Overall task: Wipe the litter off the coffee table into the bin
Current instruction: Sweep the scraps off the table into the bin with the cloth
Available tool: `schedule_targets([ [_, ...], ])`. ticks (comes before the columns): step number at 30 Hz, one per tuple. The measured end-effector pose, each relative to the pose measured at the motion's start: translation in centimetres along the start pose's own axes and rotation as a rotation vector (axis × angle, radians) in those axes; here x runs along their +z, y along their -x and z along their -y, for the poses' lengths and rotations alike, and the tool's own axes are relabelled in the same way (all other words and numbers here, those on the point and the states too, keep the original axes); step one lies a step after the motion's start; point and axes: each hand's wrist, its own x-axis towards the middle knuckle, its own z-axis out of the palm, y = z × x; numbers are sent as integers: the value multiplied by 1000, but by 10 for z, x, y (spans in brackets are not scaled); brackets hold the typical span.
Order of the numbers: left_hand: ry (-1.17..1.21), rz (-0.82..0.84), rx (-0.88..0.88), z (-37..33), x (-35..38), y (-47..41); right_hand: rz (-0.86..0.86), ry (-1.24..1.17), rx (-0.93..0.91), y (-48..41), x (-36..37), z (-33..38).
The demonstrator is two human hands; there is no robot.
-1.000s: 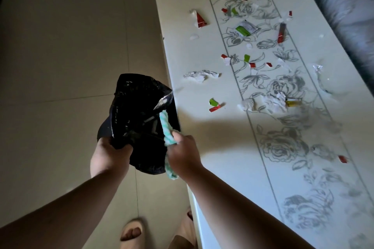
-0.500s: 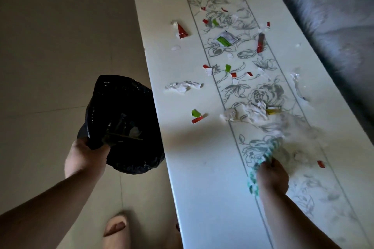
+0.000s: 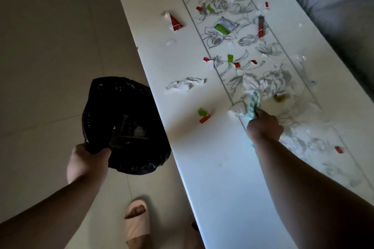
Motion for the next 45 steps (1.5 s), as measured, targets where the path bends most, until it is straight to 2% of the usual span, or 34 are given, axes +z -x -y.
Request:
schedule_targets([
  [13,49,2,2,4,2,-1,131,-231,-174,31,11,47],
  [19,59,18,4,1,-2,-2,160,-235,-206,63,26,71],
  [27,50,61,-39,-6,-5,2,318,-275,-303,127,45,123],
  [33,55,71,-67,-5,-4,3,417,-362,-471,168,51,153],
  [36,43,69,-56,-9,-6,-2,328,-452,-403,161,43,148],
  [38,31,60,-23,-14,-9,-11,209,-509,-357,147,33,134],
  [40,16,54,11,-20,-11,-22,59,-523,-232,127,23,110],
  [42,2,53,33,-26,-12,-33,-57,-435,-55,105,17,79],
  [45,-15,46,61,-36,-14,-47,-41,-297,48,84,18,50],
])
